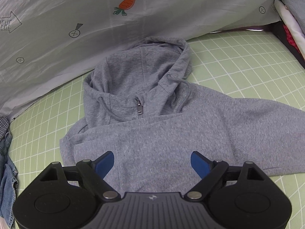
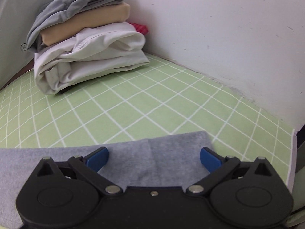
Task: Fold clothes
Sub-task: 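Reach the right gripper to the remaining sleeve cuff and close on it, then fold the held sleeve across the hoodie body with the right gripper and release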
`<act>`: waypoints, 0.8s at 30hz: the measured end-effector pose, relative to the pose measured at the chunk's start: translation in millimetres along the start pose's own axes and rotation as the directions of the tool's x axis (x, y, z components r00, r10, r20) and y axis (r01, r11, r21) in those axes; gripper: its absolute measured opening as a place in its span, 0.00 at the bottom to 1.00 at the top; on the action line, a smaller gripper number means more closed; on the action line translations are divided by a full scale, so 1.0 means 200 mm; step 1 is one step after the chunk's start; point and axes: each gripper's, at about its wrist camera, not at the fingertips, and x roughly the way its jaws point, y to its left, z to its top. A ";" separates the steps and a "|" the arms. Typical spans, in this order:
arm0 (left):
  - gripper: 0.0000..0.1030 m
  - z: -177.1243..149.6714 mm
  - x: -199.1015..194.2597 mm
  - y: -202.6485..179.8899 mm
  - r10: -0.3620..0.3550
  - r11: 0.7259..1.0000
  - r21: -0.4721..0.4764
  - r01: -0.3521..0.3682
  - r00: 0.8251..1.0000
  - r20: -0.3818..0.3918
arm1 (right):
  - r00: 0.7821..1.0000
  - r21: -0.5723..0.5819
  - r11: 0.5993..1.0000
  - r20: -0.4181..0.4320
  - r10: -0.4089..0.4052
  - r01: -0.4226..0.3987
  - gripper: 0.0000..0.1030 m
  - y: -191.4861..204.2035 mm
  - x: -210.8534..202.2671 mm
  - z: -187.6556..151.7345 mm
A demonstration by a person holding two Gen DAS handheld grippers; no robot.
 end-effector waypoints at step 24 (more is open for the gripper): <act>0.85 -0.23 -0.28 0.47 0.035 0.940 -0.342 0.012 0.991 0.132 | 0.998 0.010 0.998 -0.030 0.057 -0.056 0.06 0.16 -0.24 -0.04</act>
